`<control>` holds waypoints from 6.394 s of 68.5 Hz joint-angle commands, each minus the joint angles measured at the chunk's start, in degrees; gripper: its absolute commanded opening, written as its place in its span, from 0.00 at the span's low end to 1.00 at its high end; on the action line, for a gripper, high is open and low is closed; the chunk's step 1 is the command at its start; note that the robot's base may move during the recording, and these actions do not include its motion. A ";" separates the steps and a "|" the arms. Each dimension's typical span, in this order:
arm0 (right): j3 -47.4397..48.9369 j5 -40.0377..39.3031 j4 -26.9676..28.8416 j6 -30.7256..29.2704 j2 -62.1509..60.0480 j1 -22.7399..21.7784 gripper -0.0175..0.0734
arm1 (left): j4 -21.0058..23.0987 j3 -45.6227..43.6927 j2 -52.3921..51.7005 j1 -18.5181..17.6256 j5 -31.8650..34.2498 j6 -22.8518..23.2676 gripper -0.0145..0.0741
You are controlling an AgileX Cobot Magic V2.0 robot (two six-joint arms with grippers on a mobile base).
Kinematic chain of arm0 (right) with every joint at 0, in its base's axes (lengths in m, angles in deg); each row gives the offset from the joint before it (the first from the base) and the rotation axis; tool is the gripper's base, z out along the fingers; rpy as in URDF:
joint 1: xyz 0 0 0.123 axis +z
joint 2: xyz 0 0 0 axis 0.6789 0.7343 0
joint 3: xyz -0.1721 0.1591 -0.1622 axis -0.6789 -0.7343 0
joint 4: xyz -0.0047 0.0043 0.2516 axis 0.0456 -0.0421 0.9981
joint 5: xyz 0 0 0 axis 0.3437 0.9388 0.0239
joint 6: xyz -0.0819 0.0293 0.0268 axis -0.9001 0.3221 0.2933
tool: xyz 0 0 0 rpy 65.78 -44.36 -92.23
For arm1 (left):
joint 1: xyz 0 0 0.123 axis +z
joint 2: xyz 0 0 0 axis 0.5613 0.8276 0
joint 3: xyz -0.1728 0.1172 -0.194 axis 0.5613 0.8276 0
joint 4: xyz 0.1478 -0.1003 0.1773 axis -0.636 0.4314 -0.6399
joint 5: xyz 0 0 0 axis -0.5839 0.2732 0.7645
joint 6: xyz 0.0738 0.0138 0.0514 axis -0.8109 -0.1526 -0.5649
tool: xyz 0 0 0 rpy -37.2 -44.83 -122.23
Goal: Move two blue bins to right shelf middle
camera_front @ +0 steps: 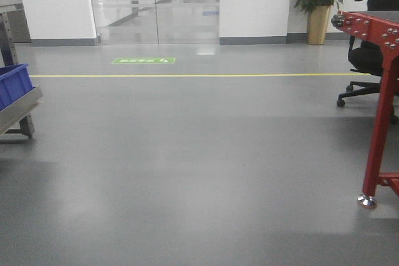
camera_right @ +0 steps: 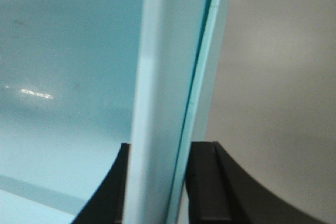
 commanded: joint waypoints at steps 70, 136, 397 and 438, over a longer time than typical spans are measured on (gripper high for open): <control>1.05 -5.17 -0.05 -0.82 -0.83 -0.22 0.02 | 1.00 -0.91 -1.05 -0.17 3.67 -2.27 0.04; 1.05 -5.17 -0.05 -0.82 -0.83 -0.22 0.02 | 1.00 -0.91 -1.05 -0.17 3.67 -2.27 0.04; 1.05 -5.17 -0.05 -0.82 -0.83 -0.22 0.02 | 1.00 -0.91 -1.05 -0.17 3.67 -2.27 0.04; 1.05 -5.17 -0.05 -0.82 -0.83 -0.22 0.02 | 1.00 -0.91 -1.05 -0.17 3.76 -2.27 0.04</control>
